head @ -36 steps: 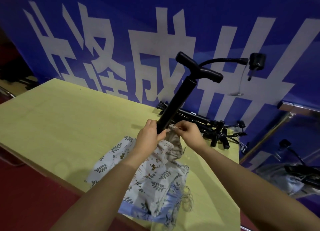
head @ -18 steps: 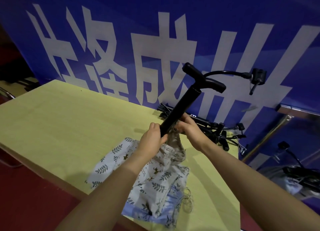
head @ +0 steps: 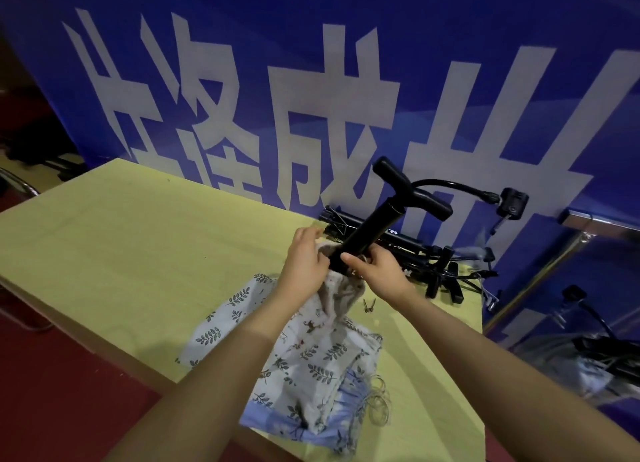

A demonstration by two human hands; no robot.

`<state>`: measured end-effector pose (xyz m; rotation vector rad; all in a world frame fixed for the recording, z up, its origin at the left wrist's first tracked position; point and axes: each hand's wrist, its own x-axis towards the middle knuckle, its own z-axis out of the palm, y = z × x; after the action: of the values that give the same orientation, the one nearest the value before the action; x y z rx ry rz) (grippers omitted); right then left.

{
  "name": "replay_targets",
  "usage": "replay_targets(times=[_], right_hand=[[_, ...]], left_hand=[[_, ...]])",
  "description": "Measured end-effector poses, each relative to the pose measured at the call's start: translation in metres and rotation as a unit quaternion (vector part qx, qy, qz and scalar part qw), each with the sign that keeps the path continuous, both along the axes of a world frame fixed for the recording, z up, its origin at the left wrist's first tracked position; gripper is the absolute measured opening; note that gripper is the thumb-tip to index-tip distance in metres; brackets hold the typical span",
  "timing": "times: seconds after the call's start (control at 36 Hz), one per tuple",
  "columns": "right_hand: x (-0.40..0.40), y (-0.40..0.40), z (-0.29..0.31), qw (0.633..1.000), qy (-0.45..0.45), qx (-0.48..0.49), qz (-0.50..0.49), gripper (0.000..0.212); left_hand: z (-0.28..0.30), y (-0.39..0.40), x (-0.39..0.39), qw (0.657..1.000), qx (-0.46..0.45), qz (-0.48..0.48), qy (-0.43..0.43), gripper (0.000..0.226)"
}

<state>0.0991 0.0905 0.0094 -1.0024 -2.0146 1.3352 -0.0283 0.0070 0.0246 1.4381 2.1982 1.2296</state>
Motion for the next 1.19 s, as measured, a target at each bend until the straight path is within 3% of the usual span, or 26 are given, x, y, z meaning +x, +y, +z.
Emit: replay_targets(times=[0.22,0.39,0.53,0.69,0.81,0.86,1.0,1.19], right_hand=[[-0.007,-0.01,-0.001,0.998,-0.039,0.056,0.003,0.031],[-0.022,-0.015,-0.015,0.994,-0.091,0.058,0.034,0.037],[-0.034,-0.018,-0.017,0.98,-0.162,0.102,0.057,0.051],[-0.05,-0.028,-0.019,0.963,-0.217,0.149,0.062,0.044],[-0.058,-0.031,-0.017,0.954,-0.239,0.166,0.069,0.043],[-0.063,-0.03,-0.018,0.95,-0.248,0.173,0.071,0.044],[-0.074,-0.031,-0.019,0.949,-0.253,0.167,0.086,0.047],[-0.063,-0.022,-0.024,0.973,-0.181,0.108,0.093,0.031]], left_hand=[[0.008,-0.009,0.002,0.997,0.034,-0.026,0.058,0.056],[0.002,-0.016,-0.001,0.987,0.042,-0.005,0.155,0.096],[0.005,-0.021,-0.013,0.986,0.036,0.044,0.155,0.09],[-0.001,-0.032,-0.019,0.986,0.1,0.058,0.123,0.07],[-0.003,-0.039,-0.024,0.984,0.144,0.085,0.062,0.074],[-0.003,-0.042,-0.027,0.984,0.134,0.08,0.082,0.085],[0.002,-0.044,-0.034,0.985,0.05,0.07,0.152,0.115],[0.014,-0.04,-0.042,0.984,0.035,0.108,0.136,0.093]])
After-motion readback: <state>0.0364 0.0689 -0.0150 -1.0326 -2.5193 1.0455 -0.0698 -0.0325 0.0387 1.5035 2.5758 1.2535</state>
